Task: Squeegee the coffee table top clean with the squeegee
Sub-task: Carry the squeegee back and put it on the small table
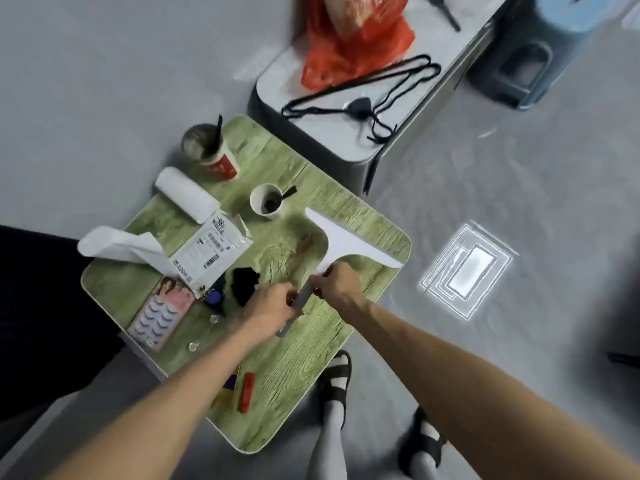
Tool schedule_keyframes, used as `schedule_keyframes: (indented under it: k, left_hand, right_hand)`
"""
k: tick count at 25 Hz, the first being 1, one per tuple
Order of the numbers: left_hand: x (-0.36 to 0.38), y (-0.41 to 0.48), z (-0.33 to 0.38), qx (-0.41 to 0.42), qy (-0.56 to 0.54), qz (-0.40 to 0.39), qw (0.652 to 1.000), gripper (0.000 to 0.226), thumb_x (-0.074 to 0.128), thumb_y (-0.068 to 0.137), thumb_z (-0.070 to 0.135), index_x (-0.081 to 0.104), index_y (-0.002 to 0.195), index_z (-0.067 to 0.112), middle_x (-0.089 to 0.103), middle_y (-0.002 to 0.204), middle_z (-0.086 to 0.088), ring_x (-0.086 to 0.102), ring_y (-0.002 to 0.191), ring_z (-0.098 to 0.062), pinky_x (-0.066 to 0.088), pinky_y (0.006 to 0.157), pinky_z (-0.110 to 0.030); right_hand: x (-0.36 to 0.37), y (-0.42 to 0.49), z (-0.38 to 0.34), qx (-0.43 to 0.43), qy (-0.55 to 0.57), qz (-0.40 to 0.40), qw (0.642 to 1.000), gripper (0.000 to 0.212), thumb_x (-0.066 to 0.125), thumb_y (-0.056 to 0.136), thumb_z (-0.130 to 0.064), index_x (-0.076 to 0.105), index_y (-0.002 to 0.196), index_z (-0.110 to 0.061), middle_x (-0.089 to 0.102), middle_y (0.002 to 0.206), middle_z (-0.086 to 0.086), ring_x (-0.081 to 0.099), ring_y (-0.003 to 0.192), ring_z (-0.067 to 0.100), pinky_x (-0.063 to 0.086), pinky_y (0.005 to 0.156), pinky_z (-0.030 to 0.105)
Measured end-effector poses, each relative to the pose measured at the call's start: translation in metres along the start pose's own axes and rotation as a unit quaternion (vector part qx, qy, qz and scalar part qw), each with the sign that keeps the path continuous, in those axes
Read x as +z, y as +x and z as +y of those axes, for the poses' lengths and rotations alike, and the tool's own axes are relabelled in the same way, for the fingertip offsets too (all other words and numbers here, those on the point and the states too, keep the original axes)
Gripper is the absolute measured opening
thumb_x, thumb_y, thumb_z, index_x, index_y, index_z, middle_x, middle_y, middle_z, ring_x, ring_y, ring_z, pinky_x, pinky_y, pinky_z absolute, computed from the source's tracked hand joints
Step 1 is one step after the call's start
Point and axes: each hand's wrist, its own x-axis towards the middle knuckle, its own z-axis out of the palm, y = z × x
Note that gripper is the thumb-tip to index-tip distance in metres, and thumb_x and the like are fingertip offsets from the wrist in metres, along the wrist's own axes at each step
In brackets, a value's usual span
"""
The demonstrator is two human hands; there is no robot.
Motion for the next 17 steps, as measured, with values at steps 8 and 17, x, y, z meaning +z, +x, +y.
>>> schedule_keyframes:
  k: [8,17]
  left_hand:
    - [0.055,0.047,-0.037,-0.03,0.057,0.0,0.998,0.017,0.074,0.077,0.028,0.066,0.089,0.022,0.074,0.094,-0.007,0.068,0.087,-0.026,0.051,0.069,-0.029]
    - [-0.044,0.02,0.116,0.094,0.087,-0.057,0.99,0.04,0.068,0.087,0.028,0.058,0.123,0.017,0.069,0.113,-0.004,0.066,0.089,-0.019,0.051,0.074,-0.03]
  right_hand:
    - [0.03,0.047,0.05,0.018,0.002,-0.056,0.998,0.021,0.069,0.087,-0.015,0.06,0.068,-0.016,0.067,0.076,0.005,0.064,0.07,0.019,0.058,0.072,0.036]
    - [-0.128,-0.046,0.004,0.062,-0.035,-0.141,0.987,0.034,0.054,0.097,-0.017,0.058,0.117,0.01,0.064,0.1,0.021,0.062,0.079,0.025,0.055,0.081,0.035]
